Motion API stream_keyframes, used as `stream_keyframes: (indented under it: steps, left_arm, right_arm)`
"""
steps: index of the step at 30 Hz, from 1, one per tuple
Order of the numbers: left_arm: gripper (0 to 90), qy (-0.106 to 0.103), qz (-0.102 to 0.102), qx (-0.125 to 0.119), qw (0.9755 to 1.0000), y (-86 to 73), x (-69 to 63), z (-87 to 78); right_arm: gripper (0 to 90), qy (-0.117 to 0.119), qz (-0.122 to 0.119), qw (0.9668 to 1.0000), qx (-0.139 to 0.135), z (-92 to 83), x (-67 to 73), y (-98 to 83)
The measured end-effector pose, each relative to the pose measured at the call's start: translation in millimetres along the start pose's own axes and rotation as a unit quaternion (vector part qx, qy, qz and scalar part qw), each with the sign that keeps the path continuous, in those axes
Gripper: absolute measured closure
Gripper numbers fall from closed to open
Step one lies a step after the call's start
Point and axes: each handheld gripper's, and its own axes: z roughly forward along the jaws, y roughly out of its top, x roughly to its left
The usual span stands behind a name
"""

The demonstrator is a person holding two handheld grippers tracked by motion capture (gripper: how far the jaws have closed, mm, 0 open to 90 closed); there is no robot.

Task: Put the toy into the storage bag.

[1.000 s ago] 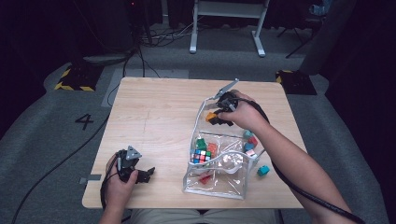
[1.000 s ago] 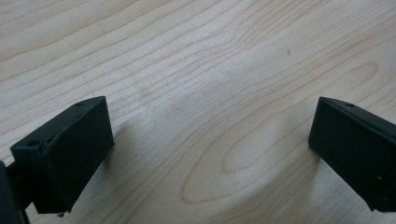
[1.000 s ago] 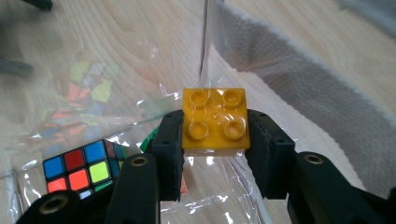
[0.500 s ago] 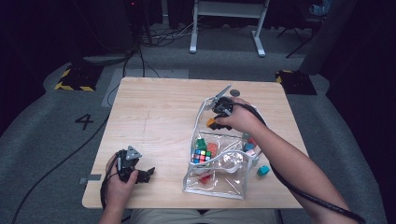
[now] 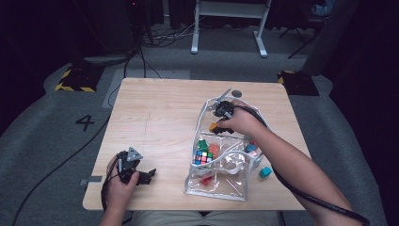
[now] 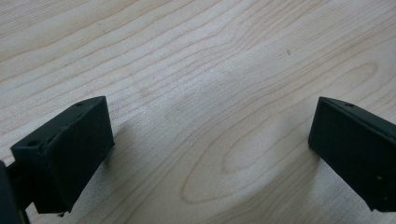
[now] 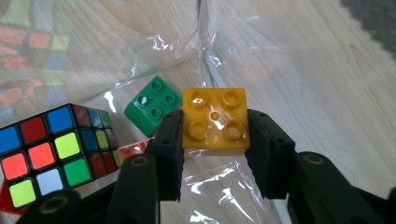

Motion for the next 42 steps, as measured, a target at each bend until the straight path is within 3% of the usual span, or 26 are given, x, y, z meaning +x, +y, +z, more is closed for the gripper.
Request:
stream_keyframes:
  steps: [9, 25, 27, 37, 42]
  left_arm:
    - [0.1, -0.001, 0.0, 0.0, 1.0, 0.0, -0.1, 0.0]
    - [0.1, 0.0, 0.0, 0.001, 1.0, 0.0, 0.0, 0.0]
    - [0.1, 0.0, 0.0, 0.0, 1.0, 0.0, 0.0, 0.0]
    - [0.0, -0.001, -0.001, 0.0, 1.0, 0.0, -0.1, 0.2]
    - [0.0, 0.0, 0.0, -0.001, 1.0, 0.0, 0.0, 0.1]
  right_arm:
    - [59.3, 0.004, -0.007, 0.9999, 0.012, 7.9, 3.7, 2.5]
    - [55.3, -0.002, 0.007, 1.0, 0.001, 6.3, 3.2, 0.4]
    - [55.1, -0.002, 0.019, 0.9998, 0.001, 1.7, 4.0, -0.2]
    - [54.0, 0.013, 0.03, 0.9981, -0.051, -31.9, 3.3, -5.7]
    - [53.2, 0.022, 0.037, 0.9944, -0.096, -55.8, 5.1, -7.5]
